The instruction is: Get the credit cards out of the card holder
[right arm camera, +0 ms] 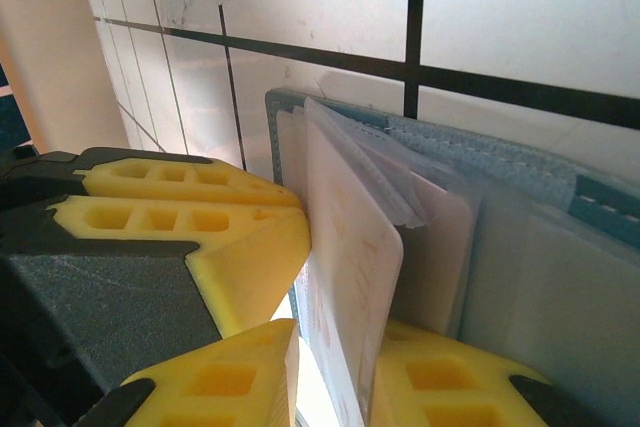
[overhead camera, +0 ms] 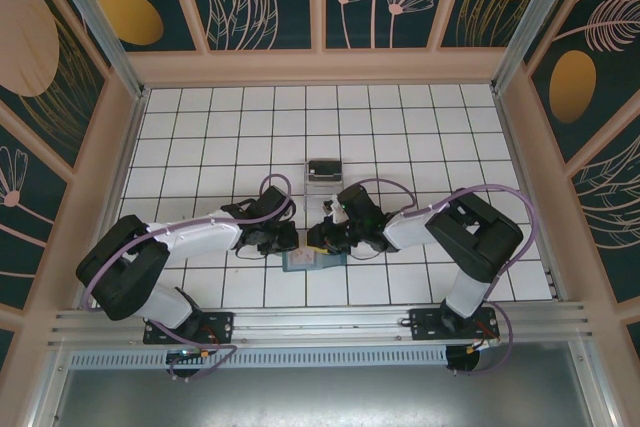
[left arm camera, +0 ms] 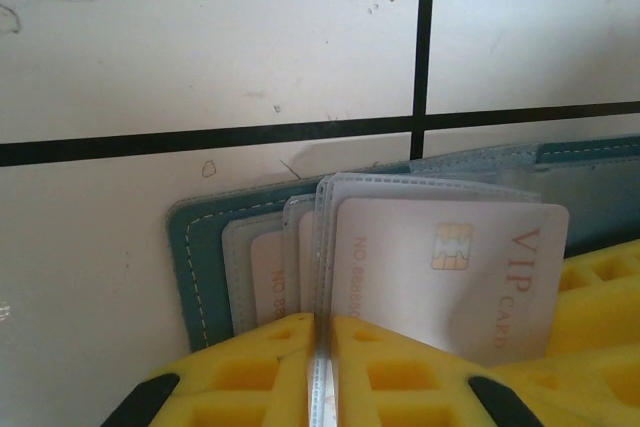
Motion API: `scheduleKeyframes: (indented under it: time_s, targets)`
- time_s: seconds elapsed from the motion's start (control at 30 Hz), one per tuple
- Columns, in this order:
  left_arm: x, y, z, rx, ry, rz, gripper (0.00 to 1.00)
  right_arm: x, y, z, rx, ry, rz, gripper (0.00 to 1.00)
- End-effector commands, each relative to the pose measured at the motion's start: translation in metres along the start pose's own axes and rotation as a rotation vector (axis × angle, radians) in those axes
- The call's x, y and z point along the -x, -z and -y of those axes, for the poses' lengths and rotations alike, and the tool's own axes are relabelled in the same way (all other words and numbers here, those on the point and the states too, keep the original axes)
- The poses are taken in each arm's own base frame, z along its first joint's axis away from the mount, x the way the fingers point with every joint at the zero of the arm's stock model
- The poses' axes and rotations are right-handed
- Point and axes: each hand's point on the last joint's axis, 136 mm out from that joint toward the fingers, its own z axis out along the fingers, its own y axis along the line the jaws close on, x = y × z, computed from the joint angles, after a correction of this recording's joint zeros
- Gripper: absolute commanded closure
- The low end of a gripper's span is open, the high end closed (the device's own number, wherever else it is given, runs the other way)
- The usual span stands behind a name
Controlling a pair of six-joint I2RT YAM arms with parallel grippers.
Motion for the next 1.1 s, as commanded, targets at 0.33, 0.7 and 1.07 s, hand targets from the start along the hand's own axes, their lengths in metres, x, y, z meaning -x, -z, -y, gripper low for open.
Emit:
scheduleKeyframes:
  time_s: [0.33, 0.7, 1.07]
  targets:
    - [-0.023, -0.005, -0.040, 0.171, -0.009, -0.079, 0.86, 0.002, 0.022, -0.029, 0.082, 0.069, 0.050, 0.79]
    - [-0.023, -0.004, -0.040, 0.176, -0.009, -0.079, 0.87, 0.005, 0.031, -0.011, -0.042, 0.052, 0.078, 0.94]
    - [-0.016, 0.000, -0.033, 0.161, -0.010, -0.054, 0.87, 0.012, 0.071, -0.009, -0.189, 0.123, 0.118, 0.95]
